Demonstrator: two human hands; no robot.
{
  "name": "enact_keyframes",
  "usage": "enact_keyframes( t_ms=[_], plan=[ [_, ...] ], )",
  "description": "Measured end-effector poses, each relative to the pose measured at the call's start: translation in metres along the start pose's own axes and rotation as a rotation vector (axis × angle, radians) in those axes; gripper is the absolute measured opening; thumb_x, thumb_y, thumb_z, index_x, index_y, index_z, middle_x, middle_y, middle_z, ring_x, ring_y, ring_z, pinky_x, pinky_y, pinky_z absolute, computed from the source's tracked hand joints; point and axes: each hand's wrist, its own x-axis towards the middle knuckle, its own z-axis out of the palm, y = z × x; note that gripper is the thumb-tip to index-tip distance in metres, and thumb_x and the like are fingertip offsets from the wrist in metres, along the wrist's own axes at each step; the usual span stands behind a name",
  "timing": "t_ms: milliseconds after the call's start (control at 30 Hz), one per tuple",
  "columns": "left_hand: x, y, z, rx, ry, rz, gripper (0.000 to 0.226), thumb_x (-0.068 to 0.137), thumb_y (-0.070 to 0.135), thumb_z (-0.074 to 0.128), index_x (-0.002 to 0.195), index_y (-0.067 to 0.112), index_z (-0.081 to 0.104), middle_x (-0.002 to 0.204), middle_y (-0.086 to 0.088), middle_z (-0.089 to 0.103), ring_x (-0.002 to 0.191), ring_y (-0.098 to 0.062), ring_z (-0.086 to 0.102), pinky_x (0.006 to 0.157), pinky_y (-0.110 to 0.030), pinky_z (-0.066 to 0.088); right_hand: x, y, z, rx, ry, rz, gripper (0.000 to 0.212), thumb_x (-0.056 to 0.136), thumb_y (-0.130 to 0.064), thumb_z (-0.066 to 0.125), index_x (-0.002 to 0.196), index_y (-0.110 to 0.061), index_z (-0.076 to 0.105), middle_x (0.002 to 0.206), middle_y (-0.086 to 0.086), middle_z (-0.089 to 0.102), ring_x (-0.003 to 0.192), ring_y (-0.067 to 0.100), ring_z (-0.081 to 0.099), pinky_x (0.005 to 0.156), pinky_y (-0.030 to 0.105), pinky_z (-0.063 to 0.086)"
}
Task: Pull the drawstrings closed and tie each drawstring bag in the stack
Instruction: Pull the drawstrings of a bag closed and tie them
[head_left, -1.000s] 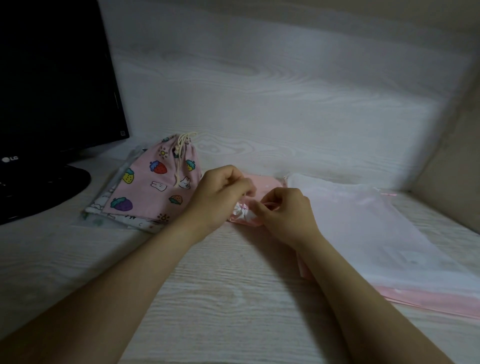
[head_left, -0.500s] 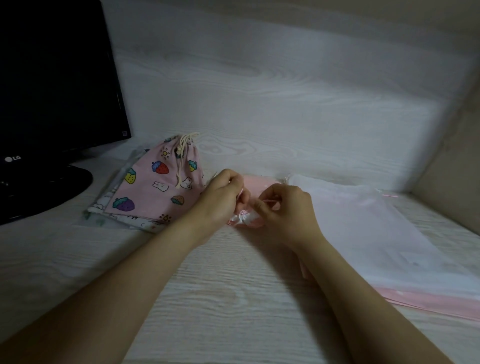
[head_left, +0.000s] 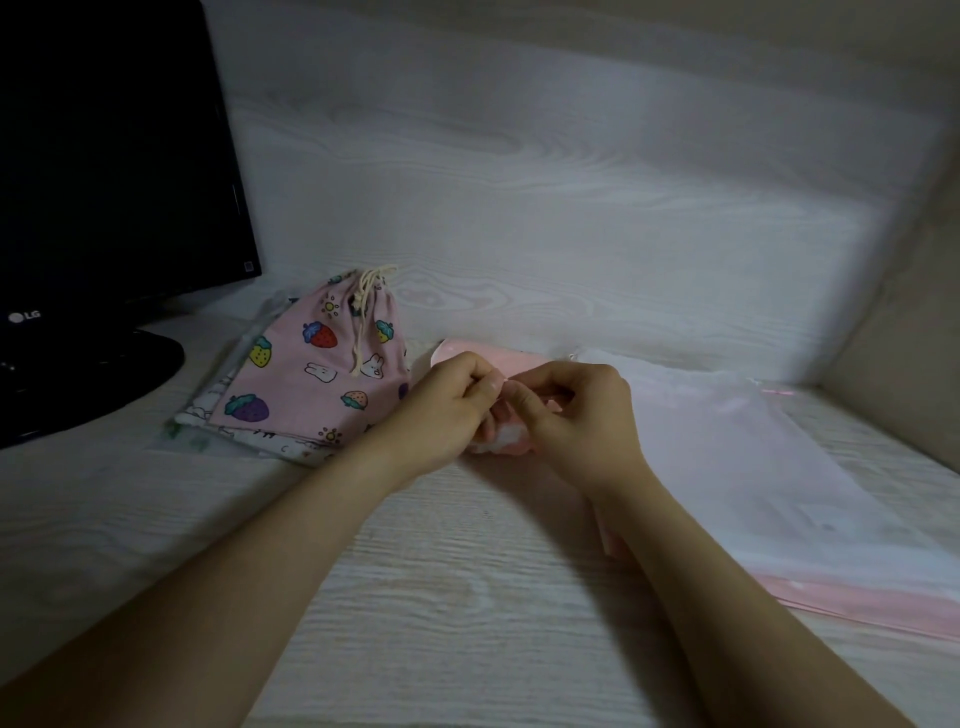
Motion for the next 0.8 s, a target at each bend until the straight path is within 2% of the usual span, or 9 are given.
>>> enact_keyframes(
  t_ms=[133, 267, 367, 533, 633, 800],
  plan=[
    [-0.002, 0.003, -0.001, -0.035, 0.008, 0.012, 0.022, 0.112, 0.019, 0.049, 0.104, 0.003, 0.062, 0.075, -0.006, 0.069, 0.061, -0.012, 0.060, 0.051, -0.020, 0.046, 0.002, 0.000, 0.002, 0.028, 0.028, 0.065, 0.012, 0.090, -0.029, 0.077, 0.079, -0.023, 0.081, 0.074, -0.014, 0.075, 0.072, 0.007, 0.071, 0.072, 0.035, 0.059],
    [-0.002, 0.003, 0.000, -0.096, 0.000, -0.003, 0.021, 0.111, 0.017, 0.051, 0.104, 0.001, 0.063, 0.077, -0.005, 0.072, 0.070, -0.019, 0.067, 0.059, -0.030, 0.055, 0.002, -0.001, 0.000, 0.054, 0.042, 0.094, 0.015, 0.088, -0.027, 0.078, 0.075, -0.022, 0.080, 0.068, -0.012, 0.074, 0.067, 0.008, 0.069, 0.068, 0.035, 0.057],
    [-0.004, 0.005, -0.001, -0.142, 0.014, -0.013, 0.017, 0.110, 0.015, 0.055, 0.104, 0.001, 0.061, 0.075, -0.005, 0.073, 0.069, -0.018, 0.068, 0.058, -0.027, 0.055, 0.002, -0.002, -0.002, 0.058, 0.052, 0.100, 0.013, 0.087, -0.023, 0.079, 0.074, -0.021, 0.081, 0.069, -0.011, 0.075, 0.069, 0.008, 0.072, 0.069, 0.033, 0.059],
    [-0.003, 0.005, -0.006, -0.154, 0.035, 0.021, 0.010, 0.104, 0.008, 0.064, 0.104, -0.002, 0.066, 0.080, -0.011, 0.075, 0.071, -0.018, 0.072, 0.068, -0.029, 0.059, 0.002, -0.004, -0.001, 0.139, 0.031, 0.148, 0.019, 0.090, -0.016, 0.067, 0.071, -0.018, 0.071, 0.065, -0.010, 0.069, 0.062, 0.005, 0.061, 0.065, 0.029, 0.051],
    [-0.001, 0.003, -0.010, -0.162, 0.028, 0.032, 0.007, 0.101, 0.006, 0.069, 0.103, 0.000, 0.072, 0.082, -0.016, 0.074, 0.072, -0.020, 0.069, 0.068, -0.028, 0.058, 0.001, -0.004, 0.001, 0.185, 0.024, 0.173, 0.018, 0.089, -0.024, 0.059, 0.072, -0.021, 0.065, 0.063, -0.010, 0.063, 0.060, 0.008, 0.055, 0.063, 0.034, 0.047],
    [-0.002, 0.003, -0.012, -0.137, -0.028, 0.026, 0.009, 0.097, 0.007, 0.075, 0.103, 0.003, 0.079, 0.085, -0.012, 0.077, 0.074, -0.016, 0.073, 0.069, -0.024, 0.058, 0.002, -0.002, 0.003, 0.185, 0.022, 0.181, 0.019, 0.084, -0.033, 0.056, 0.077, -0.019, 0.065, 0.070, -0.003, 0.069, 0.064, 0.010, 0.058, 0.065, 0.037, 0.051]
  ],
)
